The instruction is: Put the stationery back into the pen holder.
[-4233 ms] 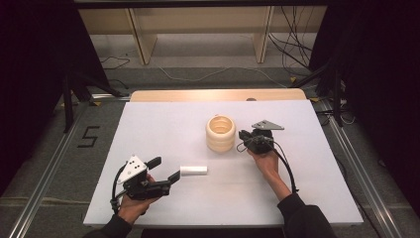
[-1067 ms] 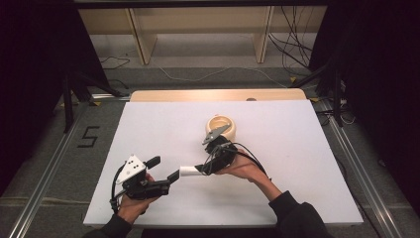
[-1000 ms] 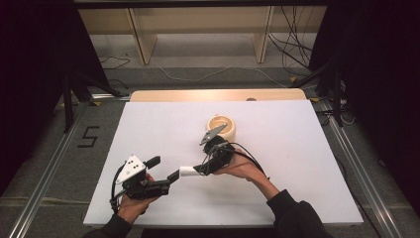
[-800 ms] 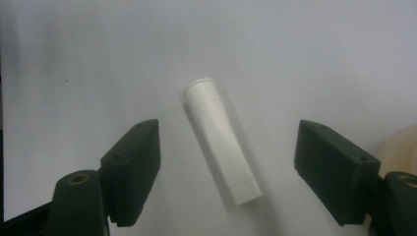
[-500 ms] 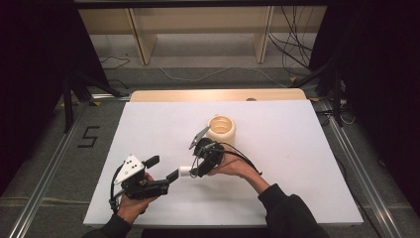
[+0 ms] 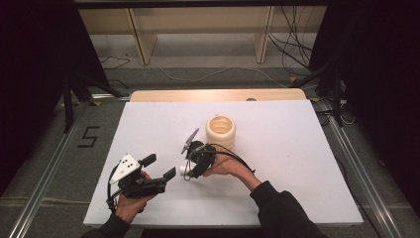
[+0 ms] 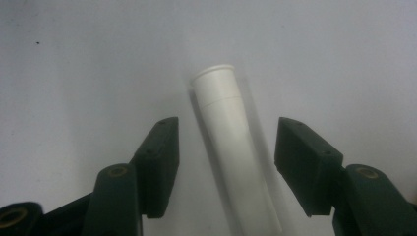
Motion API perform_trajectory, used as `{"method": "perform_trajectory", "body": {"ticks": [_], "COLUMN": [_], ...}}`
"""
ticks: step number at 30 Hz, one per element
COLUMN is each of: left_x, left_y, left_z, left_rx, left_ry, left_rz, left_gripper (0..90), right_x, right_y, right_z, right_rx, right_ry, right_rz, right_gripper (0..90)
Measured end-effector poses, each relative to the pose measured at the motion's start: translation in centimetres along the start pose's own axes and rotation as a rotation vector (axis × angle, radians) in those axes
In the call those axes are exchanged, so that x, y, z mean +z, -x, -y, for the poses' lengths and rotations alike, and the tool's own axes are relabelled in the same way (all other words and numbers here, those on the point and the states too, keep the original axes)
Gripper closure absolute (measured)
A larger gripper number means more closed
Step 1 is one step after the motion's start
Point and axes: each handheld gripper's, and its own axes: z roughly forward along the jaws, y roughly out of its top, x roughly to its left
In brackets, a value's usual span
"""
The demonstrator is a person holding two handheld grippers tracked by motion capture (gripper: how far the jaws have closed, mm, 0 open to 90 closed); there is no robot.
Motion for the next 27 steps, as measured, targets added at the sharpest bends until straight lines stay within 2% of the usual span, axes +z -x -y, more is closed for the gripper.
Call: {"method": "perform_trajectory", "body": {"ticks": [8,13,14,18,19,23,24,27], "left_x": [0.1,0.2,0.2,0.1,0.1,0.1,0.1,0.1], "left_y": [0.1,0.1,0.1,0.1,0.1,0.1,0.1,0.1], "left_z": [0.0,0.1,0.1,0.1,0.1,0.1,0.1,0.1], "left_rx": [0.004,0.005,0.006,0.008,0.008,0.007,0.007,0.007], "left_ry": [-0.009,-0.013,-0.014,-0.009,-0.008,-0.008,-0.008,-0.008], "left_rz": [0.005,0.008,0.008,0.007,0.006,0.006,0.005,0.005], "left_gripper": [11.6,11.6,11.6,11.6,11.6,11.6,11.6,11.6], "right_x": [0.8,1.2,1.2,1.3,1.2,1.4,1.6,1.7], "right_y": [0.1,0.3,0.3,0.5,0.4,0.4,0.4,0.4], "right_z": [-0.2,-0.3,-0.4,-0.5,-0.6,-0.8,-0.9,-1.0], "right_rx": [-0.021,-0.04,-0.03,-0.052,-0.038,-0.055,-0.065,-0.078], "right_ry": [-0.048,-0.05,-0.056,-0.078,-0.09,-0.115,-0.13,-0.134], "right_rz": [-0.006,-0.003,-0.003,-0.004,0.0,-0.009,0.004,-0.009], "right_gripper": [55.0,60.0,60.9,61.9,62.1,63.4,64.0,64.4]}}
